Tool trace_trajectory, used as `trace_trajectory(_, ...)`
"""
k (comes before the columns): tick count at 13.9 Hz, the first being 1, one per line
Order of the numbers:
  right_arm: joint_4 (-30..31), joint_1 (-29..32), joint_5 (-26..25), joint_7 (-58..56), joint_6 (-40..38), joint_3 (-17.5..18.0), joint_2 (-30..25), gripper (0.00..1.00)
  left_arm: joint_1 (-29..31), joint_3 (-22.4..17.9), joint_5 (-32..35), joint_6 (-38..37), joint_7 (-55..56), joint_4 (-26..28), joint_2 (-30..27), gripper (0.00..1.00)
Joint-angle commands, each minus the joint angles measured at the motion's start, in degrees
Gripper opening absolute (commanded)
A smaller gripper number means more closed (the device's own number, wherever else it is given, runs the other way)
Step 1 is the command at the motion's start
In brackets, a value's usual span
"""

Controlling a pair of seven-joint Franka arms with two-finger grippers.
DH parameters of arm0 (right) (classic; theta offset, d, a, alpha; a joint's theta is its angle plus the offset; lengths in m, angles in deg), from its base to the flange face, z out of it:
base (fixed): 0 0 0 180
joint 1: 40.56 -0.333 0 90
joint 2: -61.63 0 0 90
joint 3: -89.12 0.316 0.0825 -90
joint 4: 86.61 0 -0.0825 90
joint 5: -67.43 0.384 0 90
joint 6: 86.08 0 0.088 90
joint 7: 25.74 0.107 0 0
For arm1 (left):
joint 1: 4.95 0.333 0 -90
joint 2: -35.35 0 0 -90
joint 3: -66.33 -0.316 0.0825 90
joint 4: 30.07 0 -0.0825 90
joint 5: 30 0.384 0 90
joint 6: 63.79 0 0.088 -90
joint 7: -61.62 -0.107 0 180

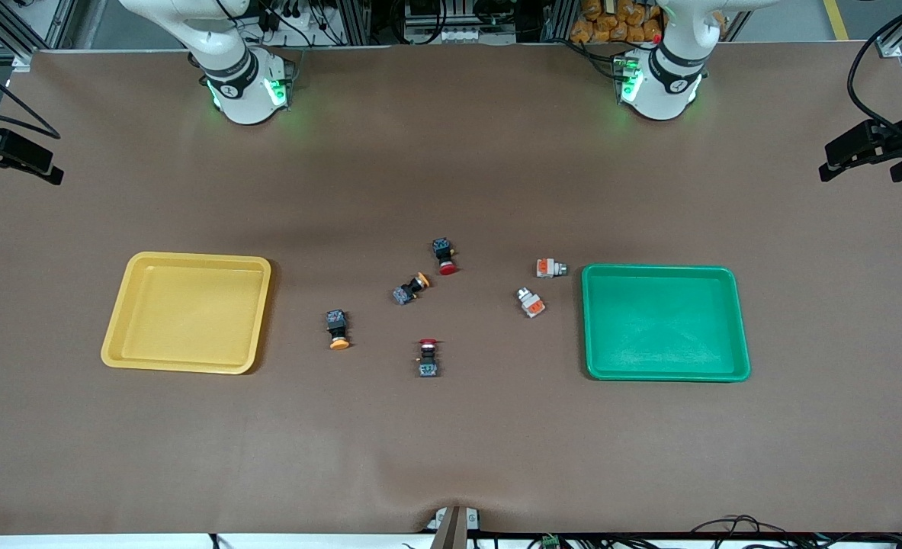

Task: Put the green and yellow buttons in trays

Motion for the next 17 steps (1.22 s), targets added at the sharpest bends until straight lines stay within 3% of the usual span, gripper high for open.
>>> trace_trajectory(1, -0.4, 0.8, -1.0, 0.0, -0.3, 0.9, -0.4, 1.00, 0.0, 0.1, -0.1, -1.1, -0.4, -0.9, 0.3, 1.00)
trace_trajectory(10, -0.3, 0.6, -1.0, 0.0, -0.3, 0.8, -0.4, 1.00, -0.6, 0.2, -1.0, -2.6, 0.5, 0.2, 4.3, 1.00)
trace_trajectory(17, 0.1, 0.7, -1.0, -0.1, -0.1, 0.8, -0.3, 1.00, -5.6, 1.2, -1.0, 2.8, 3.5, 0.1, 14.9, 1.00)
